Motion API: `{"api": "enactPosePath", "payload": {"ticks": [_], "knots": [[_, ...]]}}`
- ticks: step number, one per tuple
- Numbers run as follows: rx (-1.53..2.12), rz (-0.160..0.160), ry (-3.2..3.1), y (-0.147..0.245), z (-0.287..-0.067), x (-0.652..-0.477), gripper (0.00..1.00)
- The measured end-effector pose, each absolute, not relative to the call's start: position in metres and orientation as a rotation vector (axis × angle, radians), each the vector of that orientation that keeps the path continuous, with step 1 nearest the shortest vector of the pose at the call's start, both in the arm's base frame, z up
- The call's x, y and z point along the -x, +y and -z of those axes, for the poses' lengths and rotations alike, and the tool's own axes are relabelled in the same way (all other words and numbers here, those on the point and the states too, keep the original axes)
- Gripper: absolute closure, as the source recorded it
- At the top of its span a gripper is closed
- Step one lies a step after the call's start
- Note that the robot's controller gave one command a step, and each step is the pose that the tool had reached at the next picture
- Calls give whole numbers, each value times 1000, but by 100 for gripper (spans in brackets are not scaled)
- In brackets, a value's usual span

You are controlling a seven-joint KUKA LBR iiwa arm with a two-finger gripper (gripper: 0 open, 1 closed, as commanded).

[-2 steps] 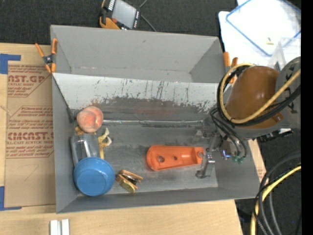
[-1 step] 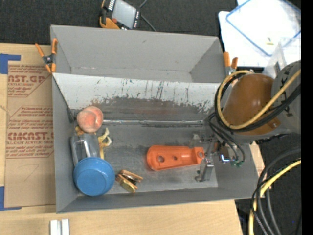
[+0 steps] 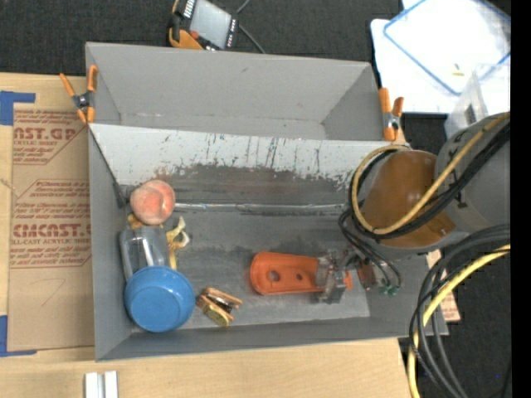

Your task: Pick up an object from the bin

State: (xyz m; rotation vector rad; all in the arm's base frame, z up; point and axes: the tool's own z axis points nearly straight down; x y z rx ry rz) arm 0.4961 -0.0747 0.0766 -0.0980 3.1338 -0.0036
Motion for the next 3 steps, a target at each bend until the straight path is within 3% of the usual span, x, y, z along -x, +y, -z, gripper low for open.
{"api": "enactPosePath", "payload": {"ticks": [3], "knots": [[100, 3, 3130, -50, -71, -490, 100]]}}
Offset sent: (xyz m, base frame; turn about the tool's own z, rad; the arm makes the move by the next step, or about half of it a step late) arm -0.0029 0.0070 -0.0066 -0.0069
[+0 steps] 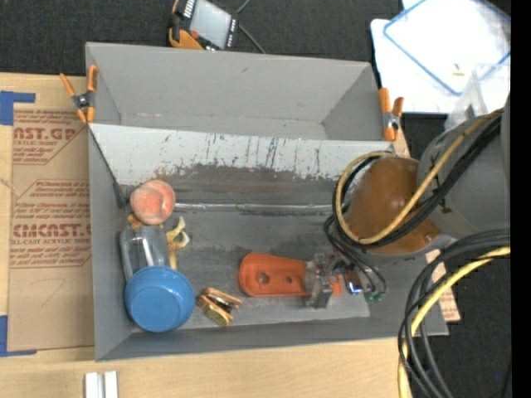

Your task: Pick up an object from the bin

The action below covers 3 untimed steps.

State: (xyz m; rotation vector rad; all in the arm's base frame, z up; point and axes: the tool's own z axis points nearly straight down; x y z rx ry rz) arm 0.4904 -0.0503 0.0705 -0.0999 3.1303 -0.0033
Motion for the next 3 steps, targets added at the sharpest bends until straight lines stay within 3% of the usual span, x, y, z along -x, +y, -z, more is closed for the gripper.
{"api": "enactPosePath", "payload": {"ticks": [3], "knots": [[126, 3, 3127, -36, -70, -504, 100]]}}
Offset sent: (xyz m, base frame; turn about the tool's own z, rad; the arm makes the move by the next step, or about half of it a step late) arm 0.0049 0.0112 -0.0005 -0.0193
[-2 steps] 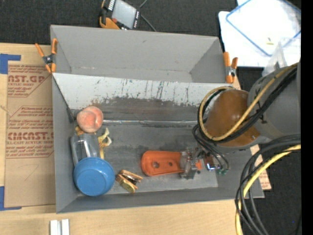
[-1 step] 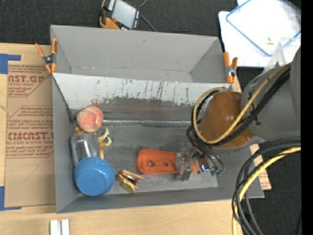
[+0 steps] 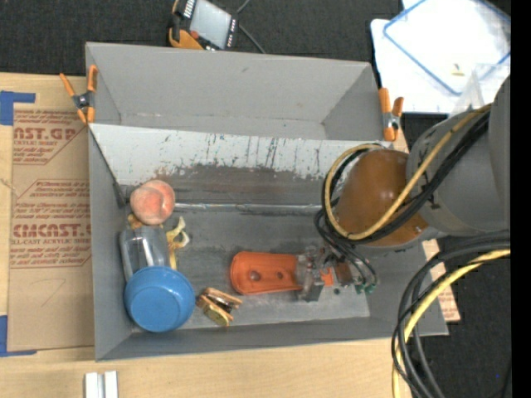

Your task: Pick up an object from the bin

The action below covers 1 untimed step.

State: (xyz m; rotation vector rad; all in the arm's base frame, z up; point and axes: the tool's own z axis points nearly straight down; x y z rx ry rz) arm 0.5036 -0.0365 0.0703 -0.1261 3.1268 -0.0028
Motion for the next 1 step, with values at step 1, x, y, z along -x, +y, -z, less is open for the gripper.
{"api": "enactPosePath", "payload": {"ticks": [1], "knots": [[142, 2, 3128, -27, -70, -496, 100]]}}
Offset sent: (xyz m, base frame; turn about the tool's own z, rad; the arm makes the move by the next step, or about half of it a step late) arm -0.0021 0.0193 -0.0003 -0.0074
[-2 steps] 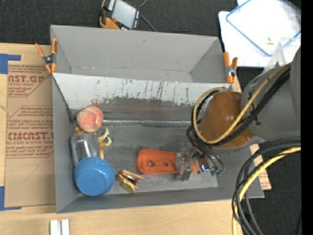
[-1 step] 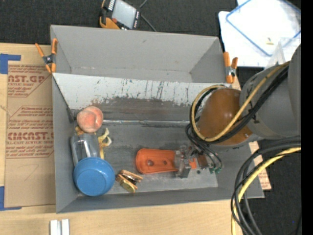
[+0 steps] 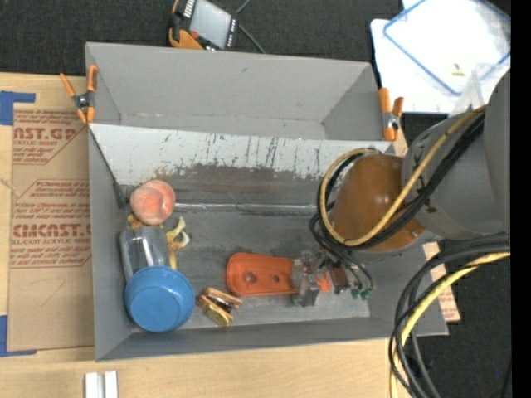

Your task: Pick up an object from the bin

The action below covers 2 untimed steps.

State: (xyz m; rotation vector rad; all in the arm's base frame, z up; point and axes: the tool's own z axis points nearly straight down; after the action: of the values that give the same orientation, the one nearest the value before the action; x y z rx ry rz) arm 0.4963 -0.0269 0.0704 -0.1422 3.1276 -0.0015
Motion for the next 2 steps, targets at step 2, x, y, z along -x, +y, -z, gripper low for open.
{"api": "enactPosePath", "payload": {"ticks": [2], "knots": [[134, 1, 3123, -17, -71, -501, 100]]}}
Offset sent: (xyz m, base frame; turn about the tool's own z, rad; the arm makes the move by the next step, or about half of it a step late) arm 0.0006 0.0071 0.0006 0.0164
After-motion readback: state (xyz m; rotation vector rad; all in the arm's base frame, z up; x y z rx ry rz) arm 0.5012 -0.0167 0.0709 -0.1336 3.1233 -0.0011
